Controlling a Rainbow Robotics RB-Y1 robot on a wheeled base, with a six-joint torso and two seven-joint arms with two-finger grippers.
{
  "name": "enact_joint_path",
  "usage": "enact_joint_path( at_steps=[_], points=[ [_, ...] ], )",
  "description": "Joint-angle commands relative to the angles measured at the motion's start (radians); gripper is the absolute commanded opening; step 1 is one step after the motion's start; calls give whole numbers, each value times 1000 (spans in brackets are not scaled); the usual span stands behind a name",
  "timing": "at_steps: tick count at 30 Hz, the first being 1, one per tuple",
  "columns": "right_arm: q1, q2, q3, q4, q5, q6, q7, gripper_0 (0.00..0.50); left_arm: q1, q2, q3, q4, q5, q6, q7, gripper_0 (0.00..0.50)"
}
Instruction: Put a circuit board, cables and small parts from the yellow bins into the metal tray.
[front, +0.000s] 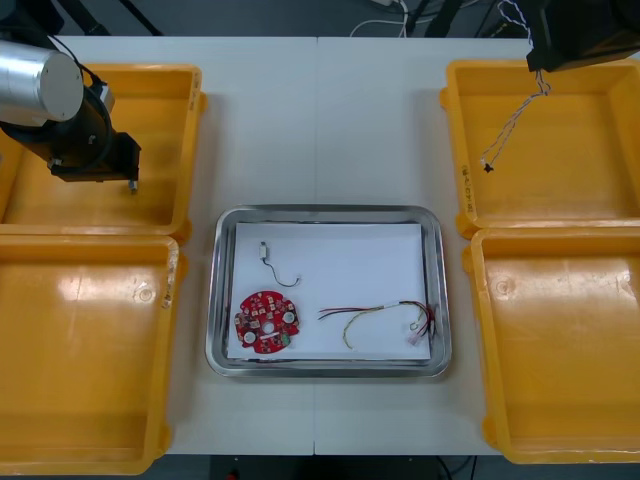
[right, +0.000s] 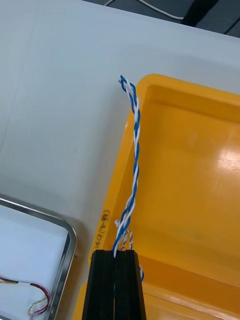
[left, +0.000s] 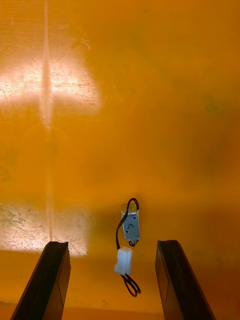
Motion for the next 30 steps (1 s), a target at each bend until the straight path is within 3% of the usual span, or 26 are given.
enact_joint_path(
  at_steps=[1,13,30],
  points=[
    [16,-74,92,-103,-58,4,56,0,-49,-4,-14,7,7,-21,-76,500],
    [52,-83,250,-297,-211,4,100,0,-48,-16,-68,60,22,-106,-71,500],
    [76,-74,433,-435,-297,4,171,0,-12,-19,-94,60,49,-169,-60,500]
  ],
)
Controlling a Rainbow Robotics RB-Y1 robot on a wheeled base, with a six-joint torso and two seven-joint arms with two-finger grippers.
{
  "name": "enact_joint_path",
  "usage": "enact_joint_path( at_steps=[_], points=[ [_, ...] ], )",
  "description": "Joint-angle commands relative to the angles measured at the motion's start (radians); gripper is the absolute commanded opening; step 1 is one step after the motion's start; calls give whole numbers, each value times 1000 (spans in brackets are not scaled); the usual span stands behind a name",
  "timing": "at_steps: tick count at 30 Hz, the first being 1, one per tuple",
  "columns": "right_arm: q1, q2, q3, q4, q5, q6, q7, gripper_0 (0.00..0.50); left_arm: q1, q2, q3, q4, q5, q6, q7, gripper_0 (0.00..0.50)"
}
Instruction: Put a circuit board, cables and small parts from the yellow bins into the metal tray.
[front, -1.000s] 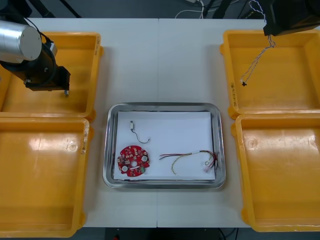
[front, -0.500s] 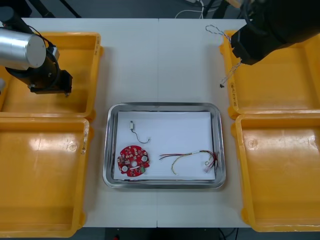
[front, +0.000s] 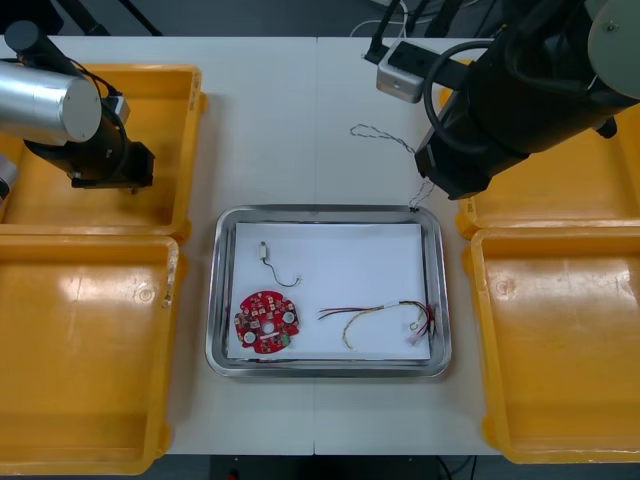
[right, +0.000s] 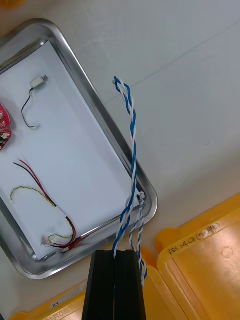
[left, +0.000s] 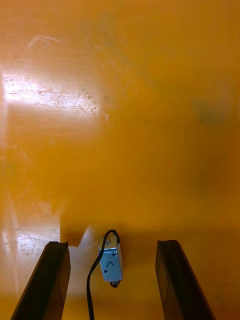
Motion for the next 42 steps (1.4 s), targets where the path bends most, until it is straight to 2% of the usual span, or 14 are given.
enact_joint_path(
  at_steps=[1,9,16,21,34,35,36,37,38,42],
  points=[
    [15,-24,44,-57,-10,4,42,0,-13,-12,-10,-8,8,-23,-60,500],
    [66,16,74,-69,8,4,83,0,-6,-12,-10,-10,8,-22,-60,500],
    [66,62,178,-63,126,4,111,0,4,-12,-12,-10,8,-23,-62,500],
    [67,85,230,-39,177,4,121,0,17,-12,-10,-8,5,-38,-65,500],
    [87,77,344,61,260,4,181,0,30,-12,-12,-8,3,-58,-74,500],
    [90,79,344,70,261,4,186,0,30,-12,-12,-8,5,-58,-74,464],
    [95,79,344,78,263,4,192,0,30,-12,-16,-8,5,-60,-74,252],
    [98,79,345,86,264,-5,198,0,30,-12,-21,-8,5,-61,-72,72],
    [98,79,347,92,266,-14,201,0,30,-12,-24,-10,5,-63,-69,0],
    [104,81,373,104,300,-51,218,0,30,-12,-27,-10,5,-68,-66,0]
  ],
)
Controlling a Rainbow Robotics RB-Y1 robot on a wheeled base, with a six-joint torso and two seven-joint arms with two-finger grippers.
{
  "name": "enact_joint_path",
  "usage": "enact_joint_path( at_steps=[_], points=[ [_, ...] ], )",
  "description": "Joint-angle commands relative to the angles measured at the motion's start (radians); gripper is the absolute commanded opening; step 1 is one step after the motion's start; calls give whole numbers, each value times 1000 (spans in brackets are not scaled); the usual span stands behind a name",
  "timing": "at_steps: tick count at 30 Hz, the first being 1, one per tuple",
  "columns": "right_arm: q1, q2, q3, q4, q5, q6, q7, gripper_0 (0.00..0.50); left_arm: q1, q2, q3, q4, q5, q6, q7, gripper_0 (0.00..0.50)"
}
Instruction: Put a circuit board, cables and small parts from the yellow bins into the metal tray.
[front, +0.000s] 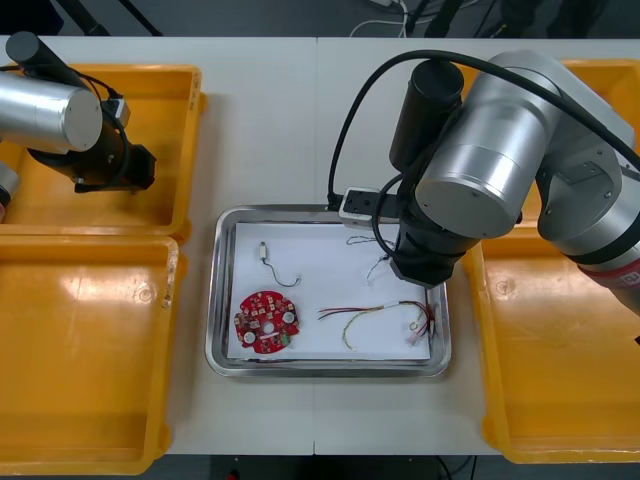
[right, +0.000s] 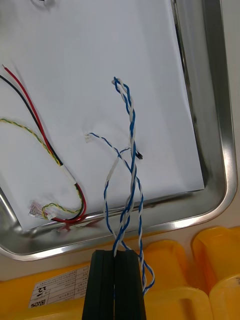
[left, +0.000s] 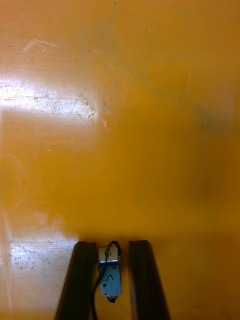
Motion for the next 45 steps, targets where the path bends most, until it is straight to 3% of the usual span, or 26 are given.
enact_joint_path(
  at_steps=[1,5,12,25,26,28,32,37,45],
  points=[
    [12,9,46,3,52,-44,58,0,10,-12,-24,-10,4,-13,-66,0],
    [12,11,94,6,116,-74,58,0,10,-10,-24,-10,6,-13,-66,0],
    [22,32,98,52,129,-113,61,0,10,8,5,-28,7,28,-74,0],
    [51,60,101,88,176,-174,81,0,10,16,174,-212,-77,341,-80,0],
    [52,60,101,86,176,-174,81,23,11,16,182,-231,-89,367,-77,0],
    [54,61,101,86,178,-174,82,125,11,16,191,-266,-111,410,-71,0],
    [55,61,101,88,179,-174,84,171,10,16,219,-318,-122,478,-65,0],
    [58,63,101,86,176,-174,82,491,11,17,234,-398,-138,562,-51,0],
    [58,64,101,86,176,-172,78,500,11,14,242,-505,-135,674,-16,0]
  ],
)
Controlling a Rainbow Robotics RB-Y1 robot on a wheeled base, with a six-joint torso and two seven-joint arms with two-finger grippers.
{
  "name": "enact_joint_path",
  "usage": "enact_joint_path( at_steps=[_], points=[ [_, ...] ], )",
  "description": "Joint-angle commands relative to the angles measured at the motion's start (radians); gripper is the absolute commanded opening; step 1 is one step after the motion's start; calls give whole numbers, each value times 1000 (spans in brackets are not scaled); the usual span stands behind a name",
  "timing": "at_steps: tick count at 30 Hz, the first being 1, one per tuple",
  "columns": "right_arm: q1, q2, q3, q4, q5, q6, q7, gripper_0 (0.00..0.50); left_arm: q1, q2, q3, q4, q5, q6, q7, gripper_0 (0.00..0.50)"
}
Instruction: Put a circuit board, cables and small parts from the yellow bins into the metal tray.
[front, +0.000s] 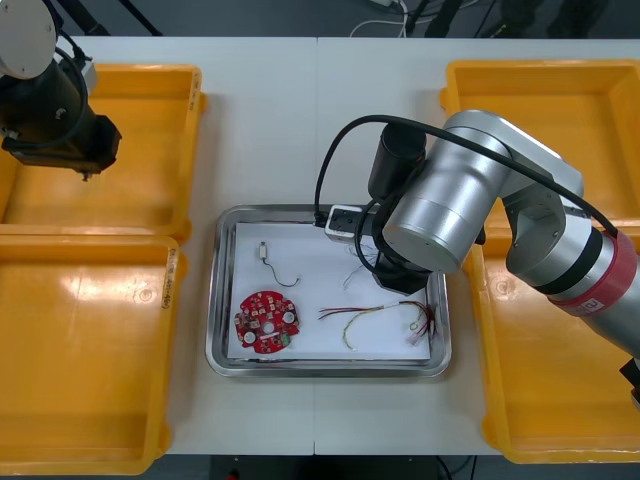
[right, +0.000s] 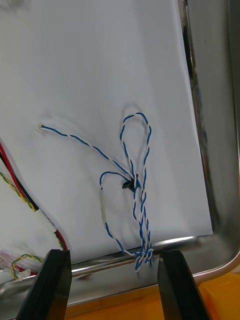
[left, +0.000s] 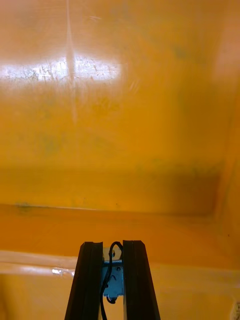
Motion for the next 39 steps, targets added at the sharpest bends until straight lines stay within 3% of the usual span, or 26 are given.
enact_joint_path(
  at_steps=[1,8,14,20,29,35,39],
  points=[
    [6,16,8,-13,7,-7,28,500,4,12,28,-81,1,45,3,0],
    [-2,15,-53,-47,-18,70,34,500,9,12,-11,-167,41,45,109,0],
    [-42,13,-147,-56,-122,183,34,500,9,11,-45,-225,76,45,193,0],
    [-103,-10,-226,-56,-232,184,14,500,9,-6,-80,-268,84,45,270,0],
    [-151,-136,-335,-56,-404,184,-33,500,10,-52,-141,-318,54,45,362,0],
    [-162,-268,-412,-56,-535,184,-176,500,10,-89,-218,-364,30,45,467,0],
    [-160,-335,-441,-56,-579,184,-254,500,9,-101,-267,-390,25,34,527,0]
  ],
)
